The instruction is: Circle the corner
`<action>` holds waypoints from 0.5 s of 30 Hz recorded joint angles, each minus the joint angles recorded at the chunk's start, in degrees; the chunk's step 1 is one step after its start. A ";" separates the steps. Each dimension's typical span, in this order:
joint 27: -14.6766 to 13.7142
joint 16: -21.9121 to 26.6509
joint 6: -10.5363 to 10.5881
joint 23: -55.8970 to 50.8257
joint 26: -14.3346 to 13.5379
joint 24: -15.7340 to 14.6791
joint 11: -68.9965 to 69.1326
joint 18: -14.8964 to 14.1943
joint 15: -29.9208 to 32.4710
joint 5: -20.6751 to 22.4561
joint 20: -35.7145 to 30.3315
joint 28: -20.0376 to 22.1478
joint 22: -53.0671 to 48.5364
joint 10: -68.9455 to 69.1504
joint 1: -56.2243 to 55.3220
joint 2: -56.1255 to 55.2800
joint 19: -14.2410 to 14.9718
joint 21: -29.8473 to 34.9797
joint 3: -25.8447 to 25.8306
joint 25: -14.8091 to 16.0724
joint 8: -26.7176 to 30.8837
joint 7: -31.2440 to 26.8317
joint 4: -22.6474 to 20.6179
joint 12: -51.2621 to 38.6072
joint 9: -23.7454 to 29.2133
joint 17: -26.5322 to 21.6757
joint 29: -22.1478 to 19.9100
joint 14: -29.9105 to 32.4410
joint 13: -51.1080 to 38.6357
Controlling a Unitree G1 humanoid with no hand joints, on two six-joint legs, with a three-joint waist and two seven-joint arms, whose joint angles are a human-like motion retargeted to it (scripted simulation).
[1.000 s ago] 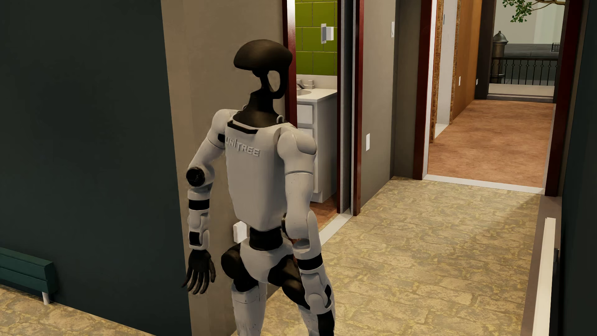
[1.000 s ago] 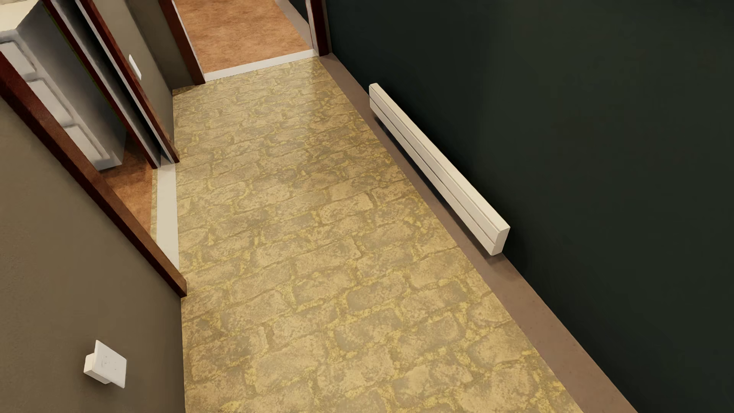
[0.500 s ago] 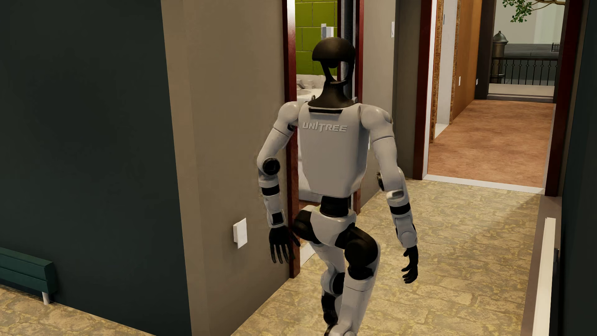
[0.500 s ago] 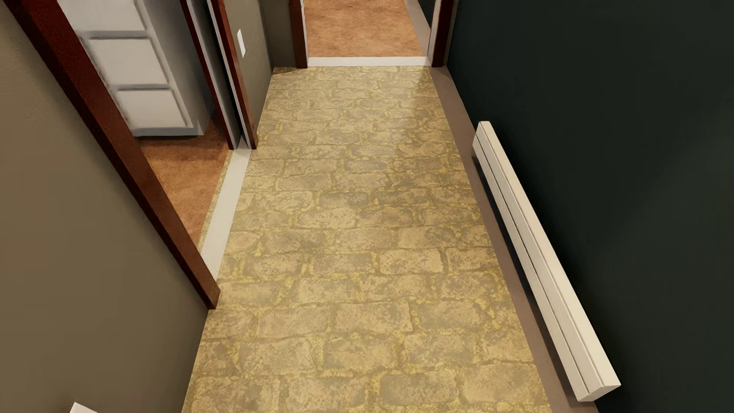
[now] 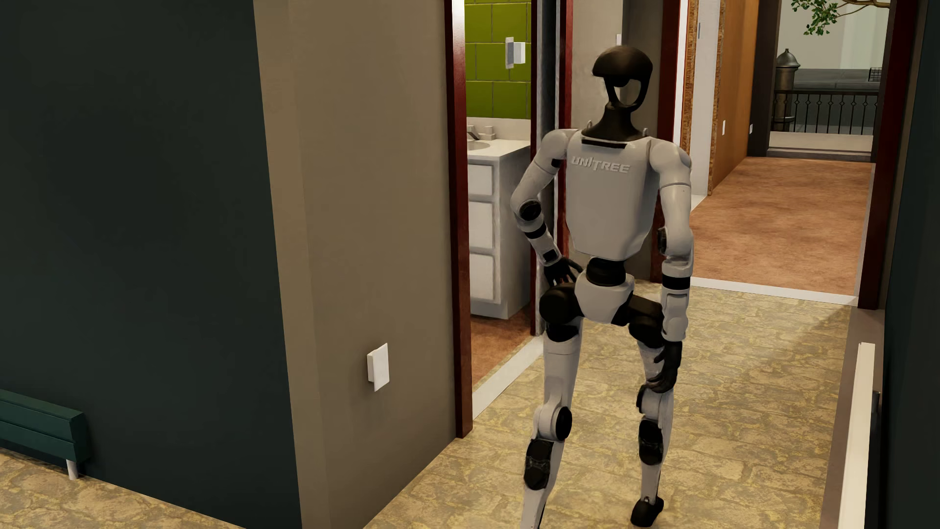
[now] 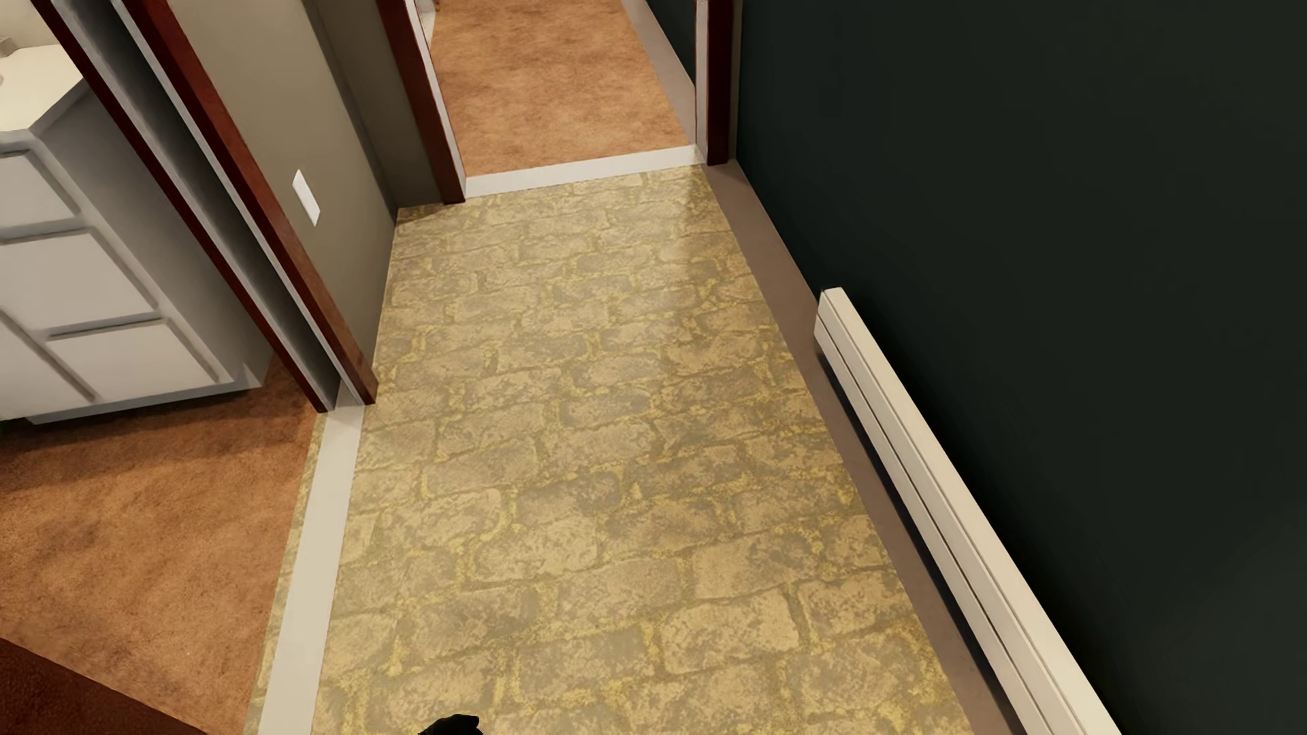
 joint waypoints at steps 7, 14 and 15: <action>0.00 -4.06 3.84 -1.53 0.00 0.00 2.60 0.00 -7.90 4.14 -22.03 0.00 15.03 40.07 -29.23 9.84 0.00 -11.83 5.09 0.00 0.00 0.00 3.87 5.77 -3.64 -3.04 0.00 29.87 -7.97; 0.00 -4.15 2.48 -12.41 0.00 0.00 -2.48 0.00 -13.82 5.36 -31.20 0.00 18.40 2.05 -41.91 29.58 0.00 -22.83 12.48 0.00 0.00 0.00 -0.26 13.80 -0.80 -4.12 0.00 22.09 -8.77; 0.00 -4.11 2.31 -11.78 0.00 0.00 -2.65 0.00 -14.88 5.69 -29.96 0.00 17.94 1.74 -42.11 32.11 0.00 -20.72 12.72 0.00 0.00 0.00 0.30 14.22 -1.08 -3.79 0.00 12.94 -7.79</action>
